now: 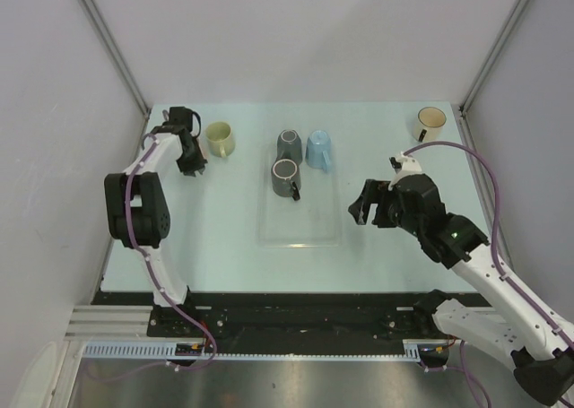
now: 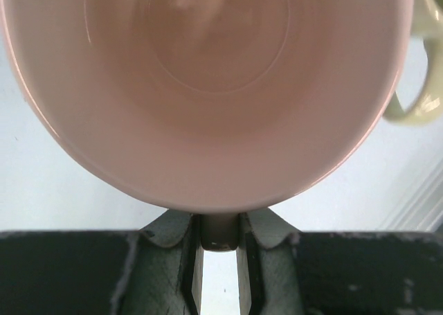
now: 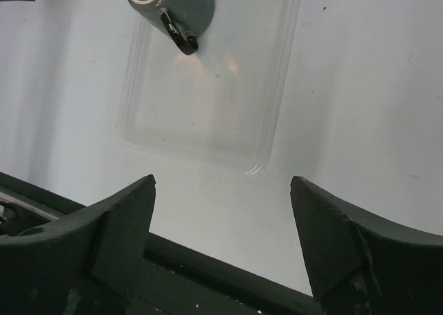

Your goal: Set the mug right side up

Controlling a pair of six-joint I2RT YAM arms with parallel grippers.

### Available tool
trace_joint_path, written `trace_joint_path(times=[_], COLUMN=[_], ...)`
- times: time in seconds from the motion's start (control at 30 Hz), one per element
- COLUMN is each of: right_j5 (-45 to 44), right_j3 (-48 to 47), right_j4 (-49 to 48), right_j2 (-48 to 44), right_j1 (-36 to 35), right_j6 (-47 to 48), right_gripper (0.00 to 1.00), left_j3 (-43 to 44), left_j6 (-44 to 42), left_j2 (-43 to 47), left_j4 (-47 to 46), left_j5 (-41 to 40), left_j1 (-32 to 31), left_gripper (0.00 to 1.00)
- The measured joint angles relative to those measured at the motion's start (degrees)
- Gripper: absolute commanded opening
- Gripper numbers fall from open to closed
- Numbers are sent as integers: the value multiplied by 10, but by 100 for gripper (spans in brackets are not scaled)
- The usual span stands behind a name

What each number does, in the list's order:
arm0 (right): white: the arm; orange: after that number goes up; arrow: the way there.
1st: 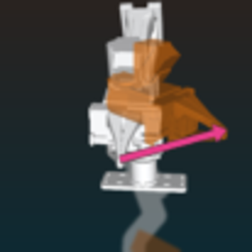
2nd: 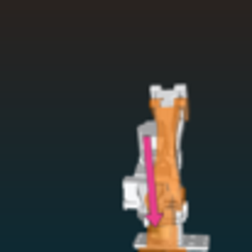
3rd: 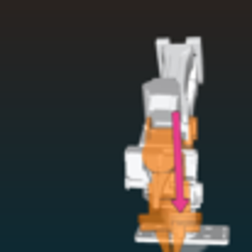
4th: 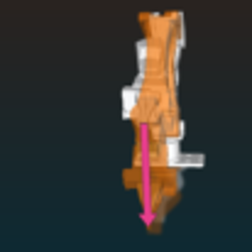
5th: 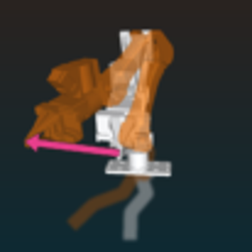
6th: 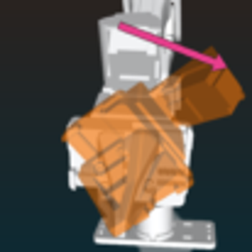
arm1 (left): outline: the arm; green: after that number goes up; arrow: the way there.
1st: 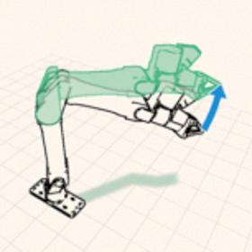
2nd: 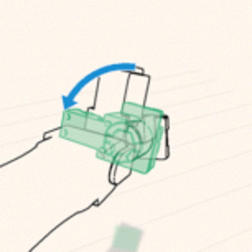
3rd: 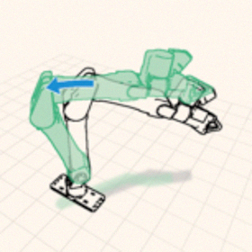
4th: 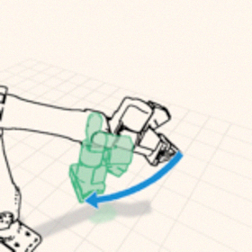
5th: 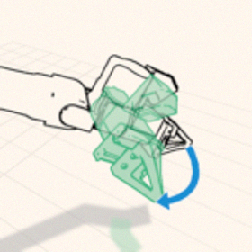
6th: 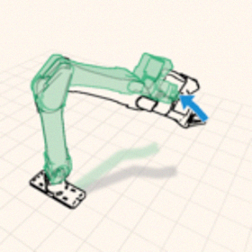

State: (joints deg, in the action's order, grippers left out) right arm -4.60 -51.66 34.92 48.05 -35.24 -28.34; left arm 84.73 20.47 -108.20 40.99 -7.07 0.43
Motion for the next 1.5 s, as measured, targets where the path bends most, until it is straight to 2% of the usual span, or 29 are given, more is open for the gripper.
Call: trace_joint_path(times=[0.5,1.13,1.23,1.27,1.33,1.37,1.5], right_j5=[-1,-1,-1,-1,0,-1,-1], right_j3=[1,2,2,2,2,2,2], right_j4=[0,1,1,0,1,1,1], right_j2=[34,52,55,56,58,58,58], right_j1=[21,31,33,33,33,33,33], right_j6=[2,2,2,2,2,2,2], right_gripper=[83,83,83,83,83,83,83], left_j3=[159,216,219,220,223,224,228], left_j6=[-5,-10,-11,-11,-11,-11,-10], left_j2=[-153,-200,-202,-203,-204,-205,-205], left_j4=[3,2,0,1,1,0,-4], left_j5=[-13,3,5,5,9,11,13], left_j1=[32,31,31,31,31,31,31], left_gripper=[0,0,7,16,23,31,41])
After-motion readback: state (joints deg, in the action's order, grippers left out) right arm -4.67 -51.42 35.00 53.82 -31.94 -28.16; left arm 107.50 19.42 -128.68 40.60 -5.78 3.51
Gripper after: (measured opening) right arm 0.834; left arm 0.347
